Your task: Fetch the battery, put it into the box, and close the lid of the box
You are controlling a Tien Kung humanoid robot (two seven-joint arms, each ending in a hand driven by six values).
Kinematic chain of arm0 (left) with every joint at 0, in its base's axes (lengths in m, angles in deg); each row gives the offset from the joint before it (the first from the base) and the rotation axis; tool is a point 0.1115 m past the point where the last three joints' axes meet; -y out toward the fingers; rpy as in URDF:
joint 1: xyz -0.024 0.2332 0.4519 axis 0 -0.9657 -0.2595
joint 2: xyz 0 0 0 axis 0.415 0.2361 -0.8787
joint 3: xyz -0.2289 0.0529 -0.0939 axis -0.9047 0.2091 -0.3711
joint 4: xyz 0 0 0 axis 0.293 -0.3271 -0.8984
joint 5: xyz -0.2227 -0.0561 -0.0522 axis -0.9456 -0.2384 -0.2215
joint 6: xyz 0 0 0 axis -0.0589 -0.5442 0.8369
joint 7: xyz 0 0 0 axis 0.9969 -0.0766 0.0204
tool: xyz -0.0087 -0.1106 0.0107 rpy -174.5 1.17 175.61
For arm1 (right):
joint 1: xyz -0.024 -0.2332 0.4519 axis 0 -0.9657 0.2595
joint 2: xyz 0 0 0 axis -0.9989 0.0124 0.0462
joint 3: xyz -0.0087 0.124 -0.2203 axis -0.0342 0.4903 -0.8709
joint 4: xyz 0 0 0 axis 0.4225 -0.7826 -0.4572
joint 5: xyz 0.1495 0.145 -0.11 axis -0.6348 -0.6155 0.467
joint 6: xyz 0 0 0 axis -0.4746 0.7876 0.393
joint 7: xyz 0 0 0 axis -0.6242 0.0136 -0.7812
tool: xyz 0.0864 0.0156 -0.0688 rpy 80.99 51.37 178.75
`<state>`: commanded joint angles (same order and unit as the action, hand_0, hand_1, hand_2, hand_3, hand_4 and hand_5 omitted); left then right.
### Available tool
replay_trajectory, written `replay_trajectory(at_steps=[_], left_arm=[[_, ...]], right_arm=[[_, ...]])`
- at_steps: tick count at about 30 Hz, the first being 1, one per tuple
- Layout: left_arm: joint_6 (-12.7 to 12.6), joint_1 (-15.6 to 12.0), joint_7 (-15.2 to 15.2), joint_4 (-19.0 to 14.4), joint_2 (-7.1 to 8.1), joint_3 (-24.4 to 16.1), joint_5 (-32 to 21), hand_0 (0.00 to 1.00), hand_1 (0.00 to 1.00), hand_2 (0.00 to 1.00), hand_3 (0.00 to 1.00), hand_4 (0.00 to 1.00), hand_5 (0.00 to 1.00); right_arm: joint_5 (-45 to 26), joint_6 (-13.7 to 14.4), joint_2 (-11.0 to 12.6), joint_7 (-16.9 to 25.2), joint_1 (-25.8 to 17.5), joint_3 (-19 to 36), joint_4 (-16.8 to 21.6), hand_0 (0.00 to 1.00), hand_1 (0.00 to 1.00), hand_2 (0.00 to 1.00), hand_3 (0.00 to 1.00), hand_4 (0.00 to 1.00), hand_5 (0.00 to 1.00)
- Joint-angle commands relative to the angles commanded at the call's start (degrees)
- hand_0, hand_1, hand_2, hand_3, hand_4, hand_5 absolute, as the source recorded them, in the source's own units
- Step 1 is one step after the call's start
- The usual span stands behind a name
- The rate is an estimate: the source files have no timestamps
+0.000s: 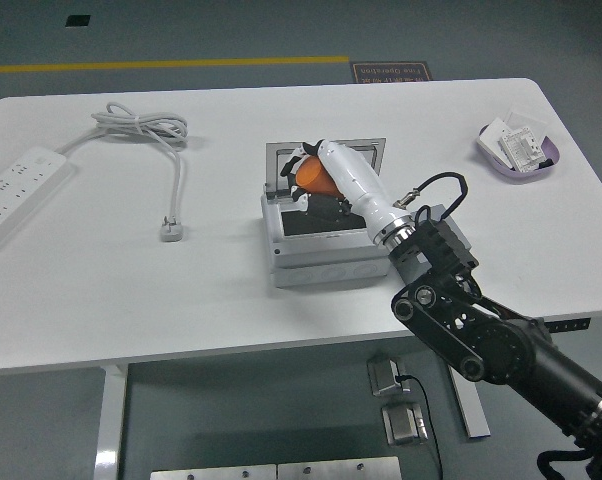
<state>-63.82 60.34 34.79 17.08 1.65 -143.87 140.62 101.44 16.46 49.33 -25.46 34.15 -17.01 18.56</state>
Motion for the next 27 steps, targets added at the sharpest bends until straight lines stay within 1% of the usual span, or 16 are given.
replay_trajectory(at_steps=[1, 5, 10, 12, 13, 17, 19, 24, 25, 27], left_arm=[[0.0, 0.1, 0.0, 0.0, 0.02, 0.0, 0.0, 0.592, 0.627, 0.601, 0.669, 0.771, 0.224], [0.0, 0.3, 0.1, 0.0, 0.1, -0.1, 0.2, 0.592, 0.627, 0.601, 0.669, 0.771, 0.224], [0.1, 0.4, 0.1, 0.0, 0.12, 0.0, 0.2, 0.592, 0.627, 0.601, 0.67, 0.772, 0.224], [0.1, 0.5, 0.2, 0.0, 0.14, 0.0, 0.3, 0.592, 0.627, 0.601, 0.67, 0.772, 0.224], [0.1, 0.5, 0.2, 0.0, 0.14, 0.0, 0.3, 0.592, 0.627, 0.602, 0.67, 0.773, 0.225], [0.1, 0.6, 0.2, 0.0, 0.11, -0.1, 0.3, 0.592, 0.627, 0.602, 0.67, 0.773, 0.225], [0.1, 0.6, 0.2, 0.0, 0.09, 0.0, 0.3, 0.593, 0.628, 0.601, 0.67, 0.773, 0.226], [0.1, 0.8, 0.3, 0.0, 0.11, 0.0, 0.4, 0.593, 0.628, 0.601, 0.67, 0.773, 0.226], [0.1, 0.8, 0.4, 0.0, 0.11, 0.0, 0.4, 0.593, 0.627, 0.602, 0.67, 0.773, 0.224], [0.1, 0.8, 0.4, 0.0, 0.12, 0.0, 0.4, 0.593, 0.627, 0.602, 0.67, 0.773, 0.224]], right_arm=[[0.3, -0.2, -0.1, 0.0, 0.6, -0.8, -0.7, 0.073, 0.164, 0.35, 0.28, 0.002, 0.002], [1.4, -0.8, 0.0, -0.1, 2.9, -3.9, -3.4, 0.073, 0.164, 0.35, 0.28, 0.002, 0.002], [1.9, -1.1, 0.3, 0.1, 5.0, -5.7, -6.5, 0.074, 0.169, 0.349, 0.28, 0.002, 0.002], [1.6, -1.3, 0.5, 0.3, 5.5, -6.1, -7.6, 0.074, 0.169, 0.349, 0.28, 0.002, 0.002], [1.4, -1.4, 0.6, 0.3, 5.7, -6.2, -8.0, 0.105, 0.19, 0.357, 0.278, 0.002, 0.002], [0.3, -2.4, 0.8, 0.9, 6.0, -5.8, -9.4, 0.105, 0.19, 0.357, 0.278, 0.002, 0.002], [-0.1, -2.8, 0.8, 1.2, 6.0, -5.6, -9.9, 0.125, 0.202, 0.357, 0.284, 0.002, 0.002], [-0.6, -3.5, 0.7, 1.8, 6.0, -5.5, -10.7, 0.125, 0.202, 0.357, 0.284, 0.002, 0.002], [-0.5, -3.7, 0.7, 1.8, 6.0, -5.5, -10.8, 0.231, 0.29, 0.451, 0.479, 0.261, 0.002], [-0.3, -4.0, 0.8, 1.7, 6.0, -5.7, -11.0, 0.231, 0.29, 0.451, 0.479, 0.261, 0.002]])
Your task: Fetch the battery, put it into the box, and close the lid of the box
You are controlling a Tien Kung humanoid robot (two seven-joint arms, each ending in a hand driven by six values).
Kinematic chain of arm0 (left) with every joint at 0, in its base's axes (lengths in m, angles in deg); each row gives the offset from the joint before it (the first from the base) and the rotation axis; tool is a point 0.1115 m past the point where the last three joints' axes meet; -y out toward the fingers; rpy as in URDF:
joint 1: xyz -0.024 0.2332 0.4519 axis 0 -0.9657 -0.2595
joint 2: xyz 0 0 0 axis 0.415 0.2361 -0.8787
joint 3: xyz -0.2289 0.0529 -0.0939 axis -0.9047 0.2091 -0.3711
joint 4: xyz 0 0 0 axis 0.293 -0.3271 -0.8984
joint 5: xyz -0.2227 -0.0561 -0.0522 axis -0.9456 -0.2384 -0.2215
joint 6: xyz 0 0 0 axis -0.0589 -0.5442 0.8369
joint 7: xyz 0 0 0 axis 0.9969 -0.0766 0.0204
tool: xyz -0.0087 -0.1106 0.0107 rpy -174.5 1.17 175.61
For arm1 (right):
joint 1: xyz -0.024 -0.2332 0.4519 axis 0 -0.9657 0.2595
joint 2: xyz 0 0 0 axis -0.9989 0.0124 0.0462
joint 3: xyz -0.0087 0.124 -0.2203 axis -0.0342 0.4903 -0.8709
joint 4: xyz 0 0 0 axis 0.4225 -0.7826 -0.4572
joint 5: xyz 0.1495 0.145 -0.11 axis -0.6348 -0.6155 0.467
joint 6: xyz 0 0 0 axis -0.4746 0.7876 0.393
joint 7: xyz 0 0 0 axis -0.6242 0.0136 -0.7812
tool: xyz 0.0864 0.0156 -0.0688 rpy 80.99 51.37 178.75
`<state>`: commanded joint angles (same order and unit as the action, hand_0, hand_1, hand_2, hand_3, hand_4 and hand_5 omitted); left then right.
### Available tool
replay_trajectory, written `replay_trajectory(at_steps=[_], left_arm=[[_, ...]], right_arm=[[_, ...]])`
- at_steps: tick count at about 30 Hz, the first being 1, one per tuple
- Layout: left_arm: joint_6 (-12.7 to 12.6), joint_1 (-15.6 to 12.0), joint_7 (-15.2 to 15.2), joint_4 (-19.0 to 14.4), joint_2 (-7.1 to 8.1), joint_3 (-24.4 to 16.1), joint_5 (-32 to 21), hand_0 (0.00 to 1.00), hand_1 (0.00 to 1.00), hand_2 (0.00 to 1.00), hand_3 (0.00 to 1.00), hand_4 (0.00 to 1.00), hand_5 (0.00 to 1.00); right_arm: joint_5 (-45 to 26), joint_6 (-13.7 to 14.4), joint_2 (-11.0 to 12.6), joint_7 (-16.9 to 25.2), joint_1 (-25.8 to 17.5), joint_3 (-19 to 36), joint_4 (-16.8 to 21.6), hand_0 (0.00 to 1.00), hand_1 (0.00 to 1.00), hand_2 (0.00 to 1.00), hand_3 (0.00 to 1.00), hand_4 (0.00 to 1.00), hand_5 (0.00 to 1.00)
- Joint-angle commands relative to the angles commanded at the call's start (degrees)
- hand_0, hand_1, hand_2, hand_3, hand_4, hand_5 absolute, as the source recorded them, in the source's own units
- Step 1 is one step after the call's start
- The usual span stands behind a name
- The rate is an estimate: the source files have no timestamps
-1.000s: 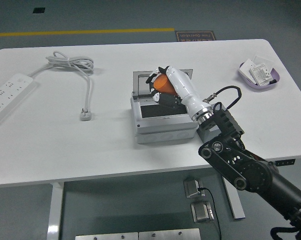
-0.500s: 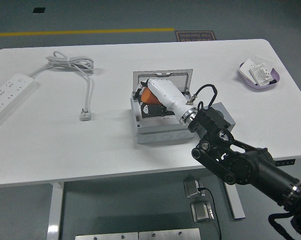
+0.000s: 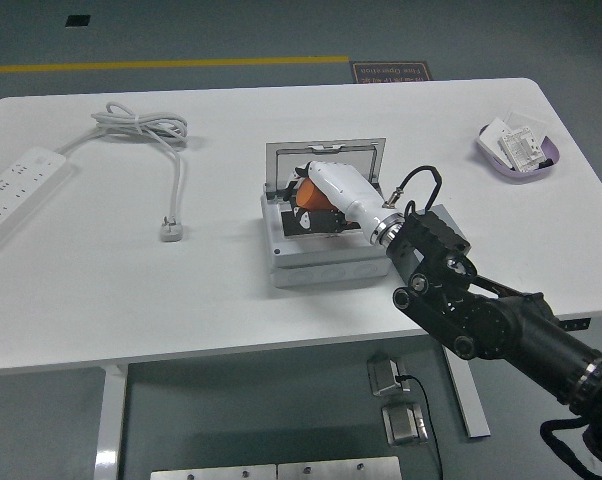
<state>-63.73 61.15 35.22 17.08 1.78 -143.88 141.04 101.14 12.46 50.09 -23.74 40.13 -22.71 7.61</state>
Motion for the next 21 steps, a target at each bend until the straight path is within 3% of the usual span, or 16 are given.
replay_trajectory(at_steps=[3, 4, 9, 10, 15, 16, 21], left_arm=[[0.0, 0.0, 0.0, 0.0, 0.0, 0.0, 0.0, 0.593, 0.627, 0.602, 0.67, 0.773, 0.224], [0.0, 0.0, 0.1, 0.0, 0.0, 0.1, 0.0, 0.593, 0.627, 0.602, 0.67, 0.773, 0.225], [0.0, 0.0, 0.1, 0.0, 0.0, 0.1, 0.0, 0.593, 0.627, 0.602, 0.67, 0.773, 0.225], [0.0, 0.0, 0.1, 0.0, 0.0, 0.1, 0.0, 0.593, 0.627, 0.601, 0.67, 0.774, 0.225], [0.0, 0.1, 0.1, 0.0, -0.04, 0.2, 0.0, 0.593, 0.627, 0.601, 0.67, 0.774, 0.225], [0.0, 0.1, 0.1, 0.0, -0.05, 0.2, 0.0, 0.593, 0.627, 0.601, 0.67, 0.773, 0.224], [0.0, 0.1, 0.1, 0.0, -0.1, 0.3, -0.1, 0.593, 0.627, 0.601, 0.67, 0.773, 0.224]], right_arm=[[0.3, -0.5, 0.1, -0.2, 0.0, -0.3, -0.1, 0.231, 0.29, 0.451, 0.479, 0.261, 0.002], [0.4, -0.6, 0.1, -0.2, 0.0, -0.4, -0.1, 0.29, 0.392, 0.546, 0.644, 0.561, 0.203], [0.9, -1.2, 0.2, -0.7, 0.0, -0.7, -0.1, 0.29, 0.392, 0.546, 0.644, 0.561, 0.203], [1.0, -1.3, 0.2, -0.8, 0.0, -0.7, -0.1, 0.344, 0.441, 0.551, 0.666, 0.912, 0.555], [1.1, -1.8, 0.3, -1.2, 0.0, -0.8, 0.0, 0.344, 0.441, 0.551, 0.666, 0.912, 0.555], [1.1, -1.9, 0.3, -1.3, -0.1, -0.8, 0.0, 0.362, 0.46, 0.565, 0.673, 0.994, 0.65], [1.0, -2.2, 0.3, -1.4, -0.3, -0.5, 0.3, 0.362, 0.46, 0.565, 0.673, 0.994, 0.65]])
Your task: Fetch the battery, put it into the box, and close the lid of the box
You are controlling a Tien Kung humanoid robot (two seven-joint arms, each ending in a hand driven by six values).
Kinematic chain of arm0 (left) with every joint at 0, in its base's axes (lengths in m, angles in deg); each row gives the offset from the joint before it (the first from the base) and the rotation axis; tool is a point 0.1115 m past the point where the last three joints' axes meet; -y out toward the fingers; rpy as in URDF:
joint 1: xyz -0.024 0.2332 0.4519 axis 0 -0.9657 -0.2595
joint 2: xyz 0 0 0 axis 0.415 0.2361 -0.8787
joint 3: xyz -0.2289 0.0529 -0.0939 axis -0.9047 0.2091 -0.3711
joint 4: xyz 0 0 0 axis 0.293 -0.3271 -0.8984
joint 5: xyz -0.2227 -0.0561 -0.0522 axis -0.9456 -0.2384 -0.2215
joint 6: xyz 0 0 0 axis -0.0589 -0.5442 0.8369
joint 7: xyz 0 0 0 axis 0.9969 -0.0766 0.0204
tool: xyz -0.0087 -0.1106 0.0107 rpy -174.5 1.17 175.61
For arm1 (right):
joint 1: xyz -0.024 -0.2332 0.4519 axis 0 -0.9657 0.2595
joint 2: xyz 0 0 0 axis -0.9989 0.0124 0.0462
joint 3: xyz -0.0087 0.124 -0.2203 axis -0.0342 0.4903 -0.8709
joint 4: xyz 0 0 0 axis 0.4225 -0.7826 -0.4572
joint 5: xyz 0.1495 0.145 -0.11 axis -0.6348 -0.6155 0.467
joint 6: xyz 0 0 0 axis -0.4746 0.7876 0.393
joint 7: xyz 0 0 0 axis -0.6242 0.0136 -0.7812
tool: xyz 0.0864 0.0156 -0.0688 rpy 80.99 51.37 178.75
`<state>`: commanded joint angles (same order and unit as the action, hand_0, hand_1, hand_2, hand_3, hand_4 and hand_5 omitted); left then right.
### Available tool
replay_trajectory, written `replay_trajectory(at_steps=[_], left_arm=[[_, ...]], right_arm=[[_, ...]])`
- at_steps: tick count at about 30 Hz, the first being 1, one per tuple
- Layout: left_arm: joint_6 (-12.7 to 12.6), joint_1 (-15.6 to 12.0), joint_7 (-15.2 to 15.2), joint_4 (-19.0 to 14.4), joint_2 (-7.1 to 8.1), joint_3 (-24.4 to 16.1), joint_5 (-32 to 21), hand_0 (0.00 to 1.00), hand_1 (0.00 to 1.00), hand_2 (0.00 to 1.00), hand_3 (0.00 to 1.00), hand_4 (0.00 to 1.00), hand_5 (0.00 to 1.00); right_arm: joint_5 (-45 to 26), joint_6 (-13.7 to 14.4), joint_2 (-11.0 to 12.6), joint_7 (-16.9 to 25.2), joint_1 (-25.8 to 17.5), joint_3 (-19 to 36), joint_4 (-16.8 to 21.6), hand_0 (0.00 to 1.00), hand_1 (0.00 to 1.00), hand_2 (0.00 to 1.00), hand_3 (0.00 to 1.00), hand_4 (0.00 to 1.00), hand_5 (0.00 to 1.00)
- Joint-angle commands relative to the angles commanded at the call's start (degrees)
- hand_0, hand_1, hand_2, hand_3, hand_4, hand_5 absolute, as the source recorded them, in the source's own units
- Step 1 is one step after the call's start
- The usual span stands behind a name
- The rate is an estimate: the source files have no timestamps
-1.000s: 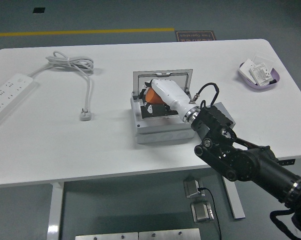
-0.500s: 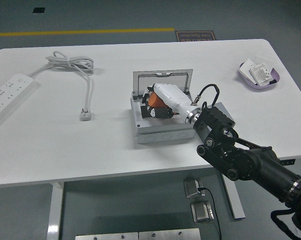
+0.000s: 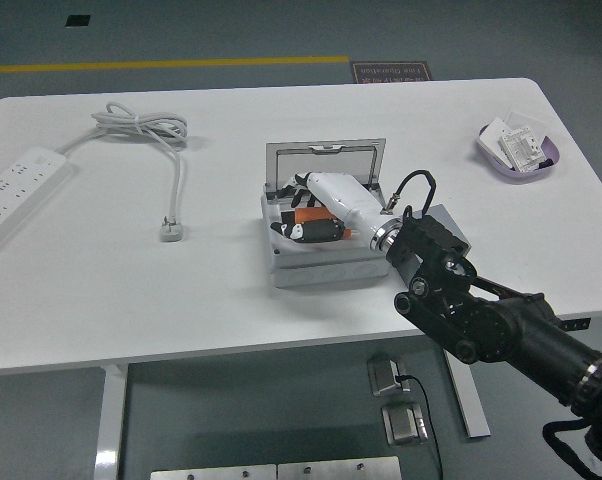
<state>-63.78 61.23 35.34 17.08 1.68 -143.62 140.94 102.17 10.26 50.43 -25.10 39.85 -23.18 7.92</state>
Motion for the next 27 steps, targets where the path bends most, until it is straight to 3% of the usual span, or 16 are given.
replay_trajectory(at_steps=[23, 27], left_arm=[[0.4, -0.1, 0.2, 0.0, -0.07, 0.1, 0.3, 0.592, 0.627, 0.598, 0.665, 0.764, 0.219], [0.4, -0.2, 0.1, 0.0, -0.09, 0.1, 0.3, 0.592, 0.626, 0.597, 0.658, 0.759, 0.216]], right_arm=[[0.6, -0.3, 0.6, 0.2, -0.7, 2.9, 2.0, 0.345, 0.421, 0.503, 0.644, 0.998, 0.669], [1.3, -0.7, 1.0, -0.1, -0.9, 4.2, 3.8, 0.346, 0.42, 0.481, 0.625, 0.998, 0.672]])
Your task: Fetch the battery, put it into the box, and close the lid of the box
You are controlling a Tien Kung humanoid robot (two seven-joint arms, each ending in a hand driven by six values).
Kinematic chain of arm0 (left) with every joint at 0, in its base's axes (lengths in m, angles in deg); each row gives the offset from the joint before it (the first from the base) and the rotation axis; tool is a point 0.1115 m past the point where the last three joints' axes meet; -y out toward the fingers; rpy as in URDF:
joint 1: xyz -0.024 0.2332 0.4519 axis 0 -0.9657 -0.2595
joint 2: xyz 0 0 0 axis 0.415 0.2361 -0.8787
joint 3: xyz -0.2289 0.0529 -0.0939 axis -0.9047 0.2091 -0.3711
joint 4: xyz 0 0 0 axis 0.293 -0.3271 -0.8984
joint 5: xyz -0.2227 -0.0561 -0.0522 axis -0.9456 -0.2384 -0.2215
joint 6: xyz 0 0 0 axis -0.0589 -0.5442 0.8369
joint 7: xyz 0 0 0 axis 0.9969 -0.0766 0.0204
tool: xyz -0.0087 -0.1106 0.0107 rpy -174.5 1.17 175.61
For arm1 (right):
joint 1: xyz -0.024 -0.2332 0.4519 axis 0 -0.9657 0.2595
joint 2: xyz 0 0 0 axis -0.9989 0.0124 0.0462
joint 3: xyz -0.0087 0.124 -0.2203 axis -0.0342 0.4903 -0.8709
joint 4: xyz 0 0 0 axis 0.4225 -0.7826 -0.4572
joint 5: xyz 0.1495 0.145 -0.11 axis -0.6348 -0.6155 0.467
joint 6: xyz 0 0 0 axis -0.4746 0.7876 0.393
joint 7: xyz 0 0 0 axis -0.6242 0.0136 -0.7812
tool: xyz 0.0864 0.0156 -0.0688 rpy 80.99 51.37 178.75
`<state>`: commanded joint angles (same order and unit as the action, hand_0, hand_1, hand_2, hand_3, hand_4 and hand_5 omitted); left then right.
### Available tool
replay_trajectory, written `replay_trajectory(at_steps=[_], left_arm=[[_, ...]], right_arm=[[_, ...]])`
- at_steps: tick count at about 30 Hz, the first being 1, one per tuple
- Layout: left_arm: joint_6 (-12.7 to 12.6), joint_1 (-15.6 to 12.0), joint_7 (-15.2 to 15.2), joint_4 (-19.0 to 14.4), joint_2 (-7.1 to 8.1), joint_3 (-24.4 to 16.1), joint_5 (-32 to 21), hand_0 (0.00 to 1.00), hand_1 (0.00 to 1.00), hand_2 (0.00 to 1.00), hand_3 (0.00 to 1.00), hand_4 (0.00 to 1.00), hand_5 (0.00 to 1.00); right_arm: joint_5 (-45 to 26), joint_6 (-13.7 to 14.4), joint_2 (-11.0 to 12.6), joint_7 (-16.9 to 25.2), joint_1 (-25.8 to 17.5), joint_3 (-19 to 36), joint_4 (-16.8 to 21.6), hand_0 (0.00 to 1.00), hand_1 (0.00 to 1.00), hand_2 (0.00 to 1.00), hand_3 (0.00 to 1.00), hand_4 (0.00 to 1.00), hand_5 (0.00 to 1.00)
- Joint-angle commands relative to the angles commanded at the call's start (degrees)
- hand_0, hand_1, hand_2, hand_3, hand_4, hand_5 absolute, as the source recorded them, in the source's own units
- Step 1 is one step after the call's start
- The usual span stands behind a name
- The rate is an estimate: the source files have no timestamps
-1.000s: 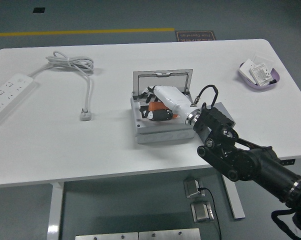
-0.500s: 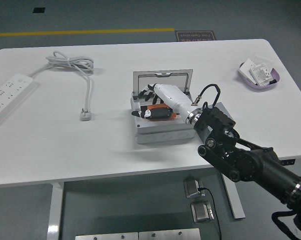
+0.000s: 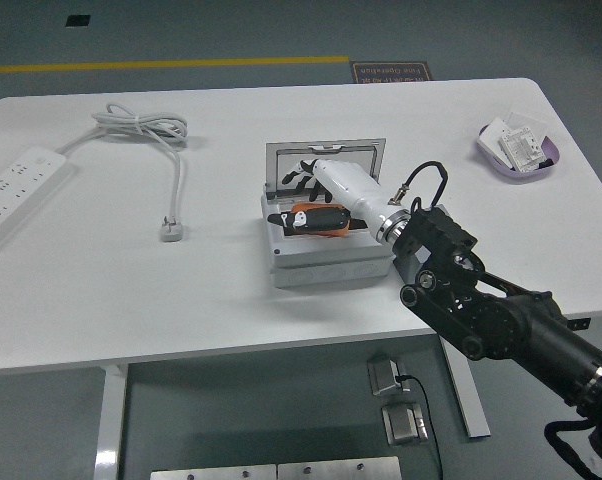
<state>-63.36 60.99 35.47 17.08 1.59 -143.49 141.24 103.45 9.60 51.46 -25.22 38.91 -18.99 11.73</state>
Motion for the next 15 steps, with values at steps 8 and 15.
replay_trajectory(at_steps=[8, 15], left_arm=[[0.0, -0.2, 0.0, 0.0, -0.17, -0.1, 0.0, 0.592, 0.626, 0.597, 0.656, 0.758, 0.216], [0.1, -0.2, -0.1, 0.0, -0.17, -0.2, 0.2, 0.592, 0.625, 0.595, 0.655, 0.757, 0.217]], right_arm=[[2.8, -2.5, 2.2, -2.4, -0.7, 4.3, 7.8, 0.414, 0.452, 0.517, 0.629, 0.998, 0.678], [3.8, -6.6, 4.2, -5.8, 0.1, 8.3, 15.2, 0.475, 0.486, 0.544, 0.631, 0.998, 0.687]])
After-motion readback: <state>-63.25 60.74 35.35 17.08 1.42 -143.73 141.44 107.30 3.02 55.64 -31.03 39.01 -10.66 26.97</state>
